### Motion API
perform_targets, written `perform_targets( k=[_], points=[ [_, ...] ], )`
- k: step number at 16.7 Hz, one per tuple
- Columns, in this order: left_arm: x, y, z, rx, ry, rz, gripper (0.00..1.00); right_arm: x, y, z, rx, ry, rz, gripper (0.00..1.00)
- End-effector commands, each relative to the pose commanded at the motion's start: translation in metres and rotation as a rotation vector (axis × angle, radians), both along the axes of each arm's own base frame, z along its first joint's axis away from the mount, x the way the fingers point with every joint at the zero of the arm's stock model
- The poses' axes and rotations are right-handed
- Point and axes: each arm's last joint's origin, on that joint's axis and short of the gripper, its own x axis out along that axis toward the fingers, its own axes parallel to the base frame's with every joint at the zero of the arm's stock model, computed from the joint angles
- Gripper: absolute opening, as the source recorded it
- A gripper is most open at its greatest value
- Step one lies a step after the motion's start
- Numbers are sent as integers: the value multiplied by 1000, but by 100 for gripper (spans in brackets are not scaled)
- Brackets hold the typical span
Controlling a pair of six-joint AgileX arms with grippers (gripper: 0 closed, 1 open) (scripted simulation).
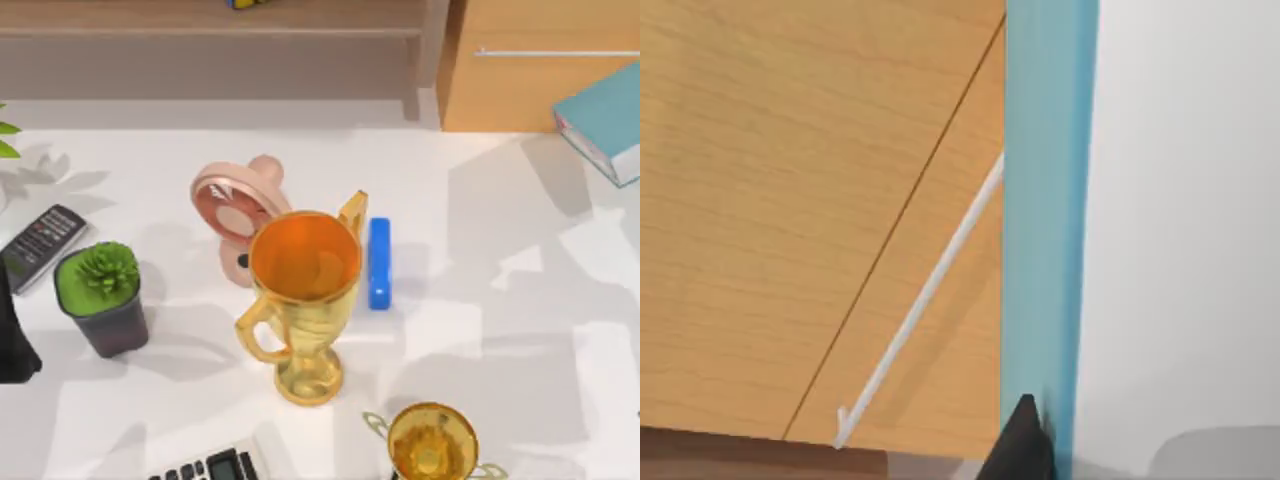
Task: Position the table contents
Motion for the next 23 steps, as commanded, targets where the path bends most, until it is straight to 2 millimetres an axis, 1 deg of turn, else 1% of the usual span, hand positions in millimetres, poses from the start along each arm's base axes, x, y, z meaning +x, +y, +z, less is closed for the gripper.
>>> perform_targets(
  k=[3, 5, 7, 9, 11, 12, 19, 21, 23],
  points=[
    [0, 0, 0, 0, 0, 0, 100, 9, -60, 3, 163, -21, -152, 0],
    [0, 0, 0, 0, 0, 0, 100, 14, -95, 2, 251, -39, -227, 0],
    [0, 0, 0, 0, 0, 0, 100, 21, -122, -1, 319, -51, -271, 0],
    [0, 0, 0, 0, 0, 0, 100, 30, -139, -7, 368, -53, -287, 0],
    [0, 0, 0, 0, 0, 0, 100, 39, -148, -13, 399, -52, -287, 0],
    [0, 0, 0, 0, 0, 0, 100, 41, -150, -15, 405, -49, -286, 0],
    [0, 0, 0, 0, 0, 0, 100, 43, -149, -15, 407, -50, -282, 0],
    [0, 0, 0, 0, 0, 0, 100, 50, -150, -13, 403, -60, -280, 0],
    [0, 0, 0, 0, 0, 0, 100, 60, -150, -15, 405, -57, -282, 0]
  ],
)
